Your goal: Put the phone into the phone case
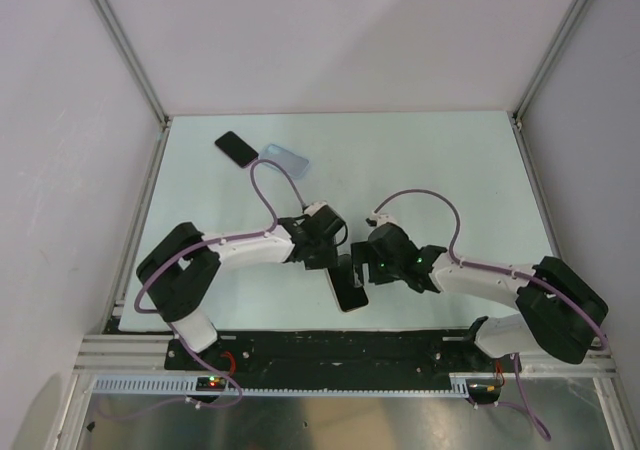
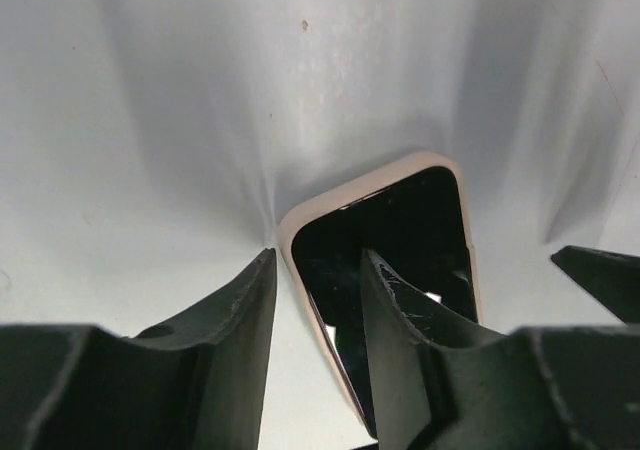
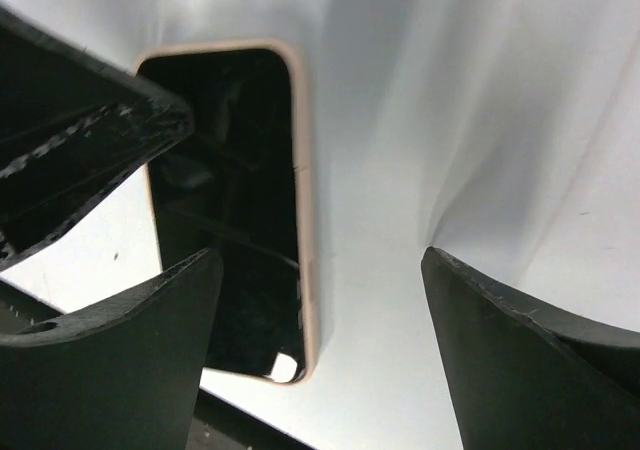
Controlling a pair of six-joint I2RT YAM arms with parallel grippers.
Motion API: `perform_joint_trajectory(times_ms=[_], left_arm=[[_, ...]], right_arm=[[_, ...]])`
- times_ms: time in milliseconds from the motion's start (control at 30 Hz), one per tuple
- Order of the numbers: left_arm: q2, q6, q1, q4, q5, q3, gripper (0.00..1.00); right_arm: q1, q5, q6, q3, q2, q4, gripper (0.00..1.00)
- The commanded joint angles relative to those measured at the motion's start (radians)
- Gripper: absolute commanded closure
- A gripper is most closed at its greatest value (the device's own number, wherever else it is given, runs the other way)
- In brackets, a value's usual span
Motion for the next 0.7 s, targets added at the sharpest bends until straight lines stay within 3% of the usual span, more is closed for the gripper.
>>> perform_joint_trajectory(times_ms=[0,367,667], left_arm=[[-0.082,-0.023,-0.006,-0.029,0.056,-0.009,0.56],[-0.191,-0.062,-0.082,-0.021,0.112,-0.138,0.71],[-0.171,-0.117,-0.166,0.041,0.149,-0.162,0.72]], right_arm=[[0.079,0.025,-0.006,-0.001,-0.022,0.004,0.13],[0.221,0.119,0.024,-0.02,-0.041,-0.053,0.15],[0.238,0.088,0.053,-0.05,-0.007,-0.015,0.29]])
